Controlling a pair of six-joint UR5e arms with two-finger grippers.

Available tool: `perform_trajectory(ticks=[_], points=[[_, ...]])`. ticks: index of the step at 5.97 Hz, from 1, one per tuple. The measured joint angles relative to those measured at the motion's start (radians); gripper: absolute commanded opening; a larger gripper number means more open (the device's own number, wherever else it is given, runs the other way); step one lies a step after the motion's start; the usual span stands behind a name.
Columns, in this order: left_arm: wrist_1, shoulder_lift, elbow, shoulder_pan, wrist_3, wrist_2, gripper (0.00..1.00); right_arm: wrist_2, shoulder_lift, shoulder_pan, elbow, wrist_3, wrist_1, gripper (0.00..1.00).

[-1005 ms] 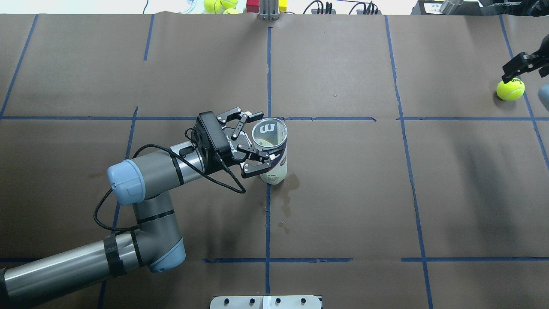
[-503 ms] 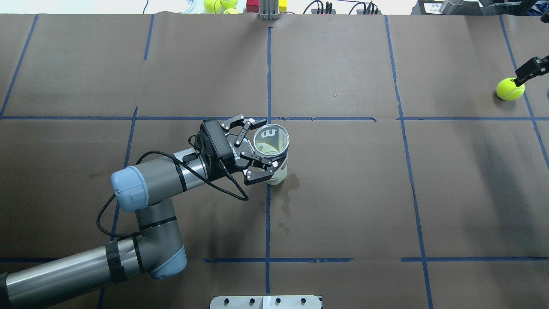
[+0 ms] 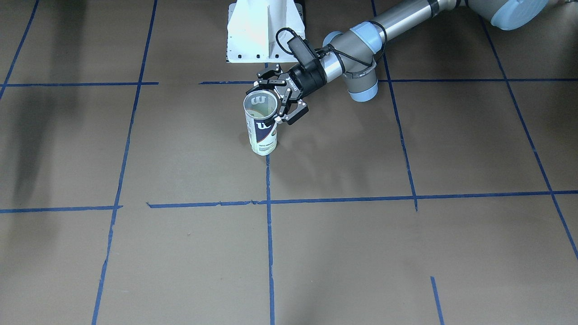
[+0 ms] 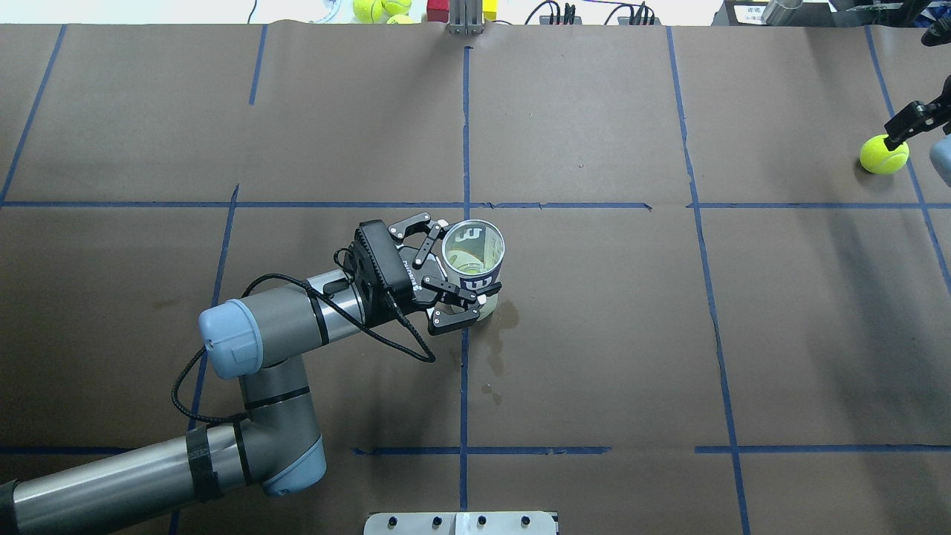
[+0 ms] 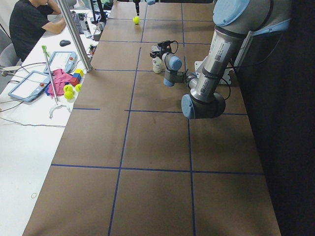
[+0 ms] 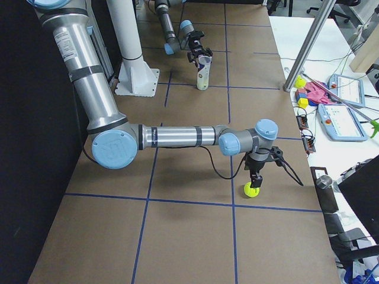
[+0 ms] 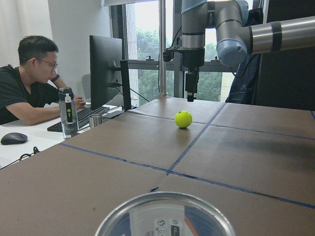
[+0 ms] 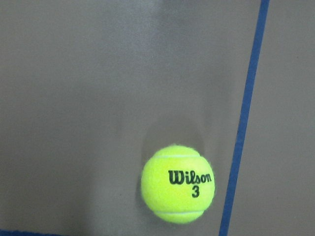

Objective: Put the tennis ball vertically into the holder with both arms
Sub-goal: 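Grasp the Wilson 3 ball with the right gripper and lift it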

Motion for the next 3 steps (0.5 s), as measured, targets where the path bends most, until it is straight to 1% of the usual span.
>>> perform_trajectory(ticks=[1,3], points=[[0.000,-0.001,-0.001,0.004,-0.001,0.000,1.00,-0.008,0.020,-0.007,-0.066,-0.001,0.057,0.99],[0.000,-0.001,-0.003,0.009,-0.011,0.000,1.00,-0.018,0.030,-0.037,-0.124,0.000,0.116,0.99]])
